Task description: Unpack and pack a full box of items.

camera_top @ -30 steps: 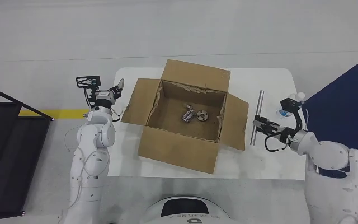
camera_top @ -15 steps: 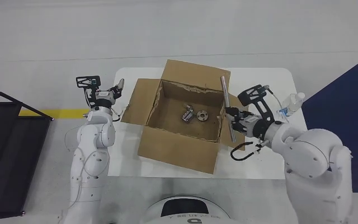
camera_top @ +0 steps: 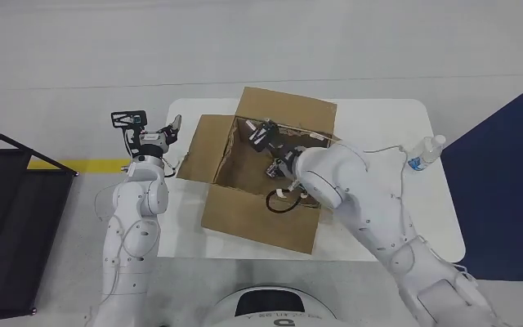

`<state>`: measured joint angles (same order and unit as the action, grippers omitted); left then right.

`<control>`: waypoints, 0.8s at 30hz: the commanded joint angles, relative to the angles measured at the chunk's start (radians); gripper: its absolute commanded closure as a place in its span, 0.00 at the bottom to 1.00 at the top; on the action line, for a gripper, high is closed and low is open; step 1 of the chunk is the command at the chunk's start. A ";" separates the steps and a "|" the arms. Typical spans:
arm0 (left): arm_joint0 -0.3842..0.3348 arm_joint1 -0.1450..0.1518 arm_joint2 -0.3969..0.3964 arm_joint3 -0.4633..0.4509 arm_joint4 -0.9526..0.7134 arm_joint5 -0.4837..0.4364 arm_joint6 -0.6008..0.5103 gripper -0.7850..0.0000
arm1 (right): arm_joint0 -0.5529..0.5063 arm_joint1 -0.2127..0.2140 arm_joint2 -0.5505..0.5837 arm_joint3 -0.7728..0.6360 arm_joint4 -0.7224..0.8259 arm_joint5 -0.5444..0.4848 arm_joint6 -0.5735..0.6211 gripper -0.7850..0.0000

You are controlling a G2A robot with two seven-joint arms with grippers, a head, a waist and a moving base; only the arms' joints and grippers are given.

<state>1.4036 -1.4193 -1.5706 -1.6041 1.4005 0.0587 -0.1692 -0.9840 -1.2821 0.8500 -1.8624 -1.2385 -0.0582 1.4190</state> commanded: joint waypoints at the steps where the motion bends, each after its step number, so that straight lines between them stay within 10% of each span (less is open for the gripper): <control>1: 0.000 0.000 0.000 0.000 0.000 0.000 0.000 0.00 | 0.025 -0.008 -0.052 0.071 -0.032 -0.023 0.037 1.00; 10: 0.000 0.000 0.000 0.000 0.000 0.000 0.000 0.00 | 0.100 -0.039 -0.121 0.260 0.009 -0.072 0.082 1.00; 14: 0.000 0.000 0.000 0.000 0.000 0.000 0.000 0.00 | 0.126 -0.057 -0.155 0.309 0.017 -0.062 0.078 0.58; 24: 0.000 0.000 0.000 0.000 0.000 0.000 0.000 0.00 | 0.170 -0.089 -0.178 0.318 -0.005 0.019 0.051 0.55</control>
<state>1.4036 -1.4193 -1.5706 -1.6041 1.4005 0.0587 -0.1692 -0.8111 -1.3739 0.6539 -1.5084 -1.2369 -0.0570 1.4756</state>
